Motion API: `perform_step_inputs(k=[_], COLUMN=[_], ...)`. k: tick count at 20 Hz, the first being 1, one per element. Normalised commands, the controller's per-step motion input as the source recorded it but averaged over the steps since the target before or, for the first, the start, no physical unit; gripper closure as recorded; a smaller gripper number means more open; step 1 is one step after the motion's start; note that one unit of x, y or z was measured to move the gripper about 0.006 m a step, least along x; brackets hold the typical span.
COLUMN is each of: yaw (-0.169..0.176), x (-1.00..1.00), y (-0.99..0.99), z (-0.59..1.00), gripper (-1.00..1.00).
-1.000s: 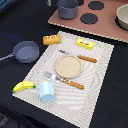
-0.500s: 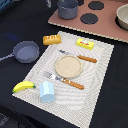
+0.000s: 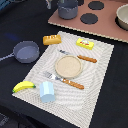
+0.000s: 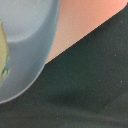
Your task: Interact with the objects in diverse but meaningful ways.
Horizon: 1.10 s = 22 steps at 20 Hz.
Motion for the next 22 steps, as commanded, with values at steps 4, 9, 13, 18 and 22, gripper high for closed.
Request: perform_step_inputs(k=[4,9,13,18,22], yaw=[-0.124,-0.121,-0.116,-0.075,-0.038], x=[0.0,0.0,0.0,0.0,0.0], y=[0.05,0.05,0.06,0.05,0.04], z=[-0.23,-0.22,-0.22,-0.19,-0.27], gripper=[-1.0,-1.0,-1.0,-1.0,-1.0])
